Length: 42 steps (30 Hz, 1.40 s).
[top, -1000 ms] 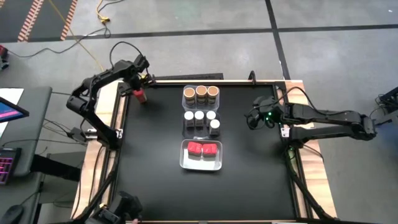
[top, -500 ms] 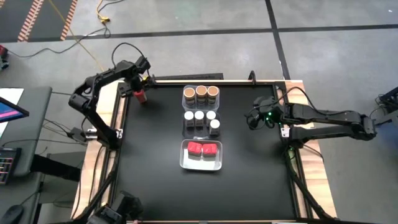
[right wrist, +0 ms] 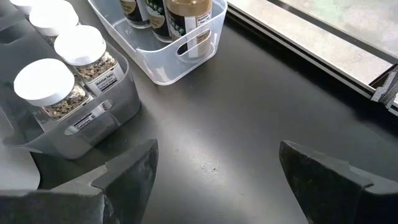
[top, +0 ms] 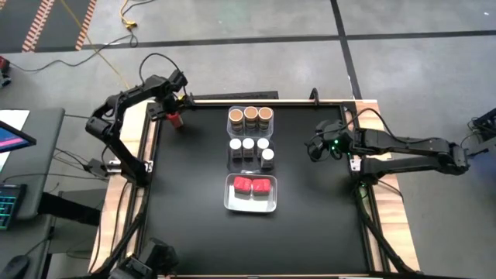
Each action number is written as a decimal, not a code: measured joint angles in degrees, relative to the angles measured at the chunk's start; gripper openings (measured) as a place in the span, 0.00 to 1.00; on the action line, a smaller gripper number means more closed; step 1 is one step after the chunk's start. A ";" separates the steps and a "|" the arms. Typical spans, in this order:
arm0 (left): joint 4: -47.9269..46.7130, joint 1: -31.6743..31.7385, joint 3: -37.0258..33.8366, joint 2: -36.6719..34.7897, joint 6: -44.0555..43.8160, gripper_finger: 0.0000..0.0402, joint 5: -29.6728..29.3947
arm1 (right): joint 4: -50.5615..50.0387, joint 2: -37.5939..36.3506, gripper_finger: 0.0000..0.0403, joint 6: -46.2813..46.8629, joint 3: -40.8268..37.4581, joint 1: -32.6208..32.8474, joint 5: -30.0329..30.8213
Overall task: Sort spices by type
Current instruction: Put the red seasoning can into the white bin in front of the other red seasoning can
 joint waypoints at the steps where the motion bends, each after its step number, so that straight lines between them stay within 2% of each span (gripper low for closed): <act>1: -0.02 -0.02 0.00 0.01 0.44 0.57 0.00 | -0.02 0.00 0.90 0.00 0.00 -0.01 0.00; 5: -0.01 -1.06 0.00 -0.36 4.31 0.60 -0.13 | 0.00 0.00 0.90 0.02 0.00 -0.01 0.00; 9: 0.05 -2.63 0.01 -2.94 8.09 0.55 -0.28 | -0.02 0.00 0.90 0.02 0.00 0.01 0.00; 14: -0.54 -5.23 0.63 -8.36 13.94 0.53 -0.24 | 0.00 0.00 0.90 0.00 0.00 -0.01 0.00; 19: -0.77 -9.03 1.75 -15.74 21.47 0.55 2.35 | -0.01 0.00 0.90 0.00 0.00 0.01 0.00; 24: -0.35 -15.47 2.49 -23.28 26.58 0.56 4.28 | 0.14 0.00 0.90 0.00 0.00 0.01 0.00; 30: -0.38 -25.28 2.49 -28.98 32.47 0.54 4.39 | 0.20 0.00 0.90 0.00 0.00 -0.01 0.00; 36: -0.34 -34.65 2.49 -30.04 35.80 0.55 4.67 | 0.22 0.00 0.90 0.00 0.00 -0.01 0.00; 42: 0.27 -41.48 2.49 -29.59 38.00 0.55 4.76 | 0.22 0.00 0.90 0.00 0.00 -0.01 0.00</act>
